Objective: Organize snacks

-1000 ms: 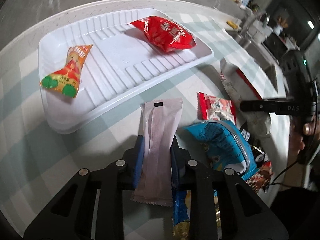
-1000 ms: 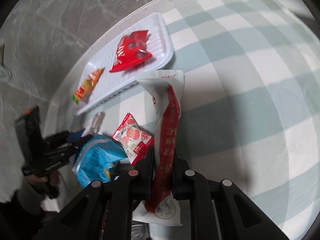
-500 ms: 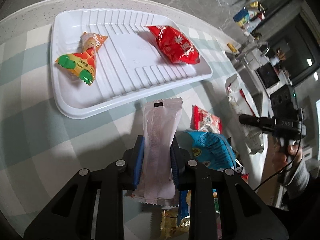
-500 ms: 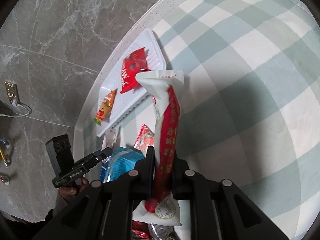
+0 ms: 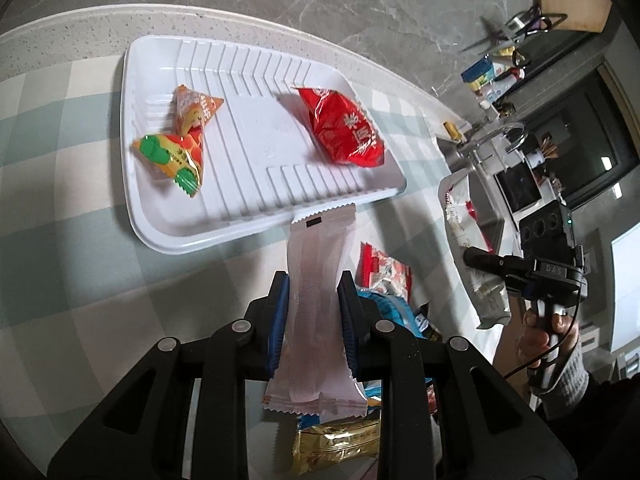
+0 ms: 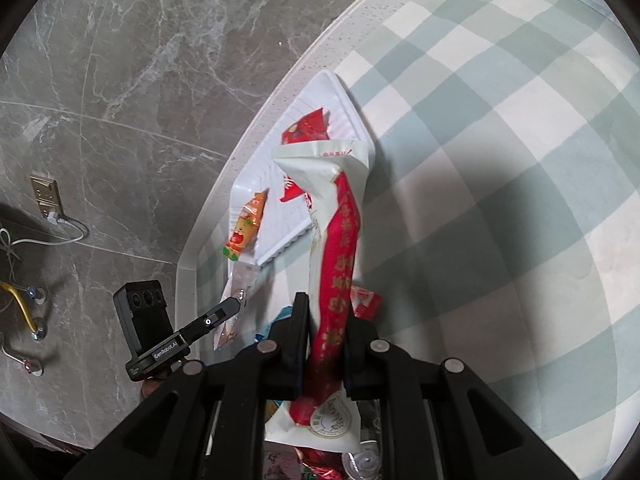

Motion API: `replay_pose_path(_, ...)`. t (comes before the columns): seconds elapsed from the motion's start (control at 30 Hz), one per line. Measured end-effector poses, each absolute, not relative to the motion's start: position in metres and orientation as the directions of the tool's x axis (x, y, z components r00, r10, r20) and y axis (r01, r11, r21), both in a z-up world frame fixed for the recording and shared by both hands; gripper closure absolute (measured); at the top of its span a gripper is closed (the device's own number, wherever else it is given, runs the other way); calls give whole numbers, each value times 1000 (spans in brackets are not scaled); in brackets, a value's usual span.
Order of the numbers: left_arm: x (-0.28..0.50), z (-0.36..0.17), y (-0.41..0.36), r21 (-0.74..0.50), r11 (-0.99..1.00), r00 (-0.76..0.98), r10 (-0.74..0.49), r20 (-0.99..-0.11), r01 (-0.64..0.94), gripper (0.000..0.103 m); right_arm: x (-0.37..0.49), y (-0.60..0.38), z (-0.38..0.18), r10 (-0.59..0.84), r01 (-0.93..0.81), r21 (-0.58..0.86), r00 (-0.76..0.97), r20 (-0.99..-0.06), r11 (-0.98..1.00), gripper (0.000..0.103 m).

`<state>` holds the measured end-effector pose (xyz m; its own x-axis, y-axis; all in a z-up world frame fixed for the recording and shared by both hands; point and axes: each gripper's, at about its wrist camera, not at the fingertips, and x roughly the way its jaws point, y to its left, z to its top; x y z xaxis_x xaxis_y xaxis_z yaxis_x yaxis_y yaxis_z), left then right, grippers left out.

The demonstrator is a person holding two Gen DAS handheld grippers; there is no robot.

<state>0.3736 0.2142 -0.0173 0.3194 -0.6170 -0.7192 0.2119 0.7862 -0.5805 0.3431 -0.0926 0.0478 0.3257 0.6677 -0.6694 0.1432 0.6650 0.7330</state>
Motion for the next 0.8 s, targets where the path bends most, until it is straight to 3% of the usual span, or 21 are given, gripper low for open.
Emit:
replay_pose_path(0.4,377,-11,216,-591,777,324,-628,-708,216,82,360,-80,52,694,115,753,318,-646,648,88)
replay_pose_path(0.8,357,-25,170,-267,866,263,-399,-878,423,81,360,-74,47,682,120,730,280,-676,673,88)
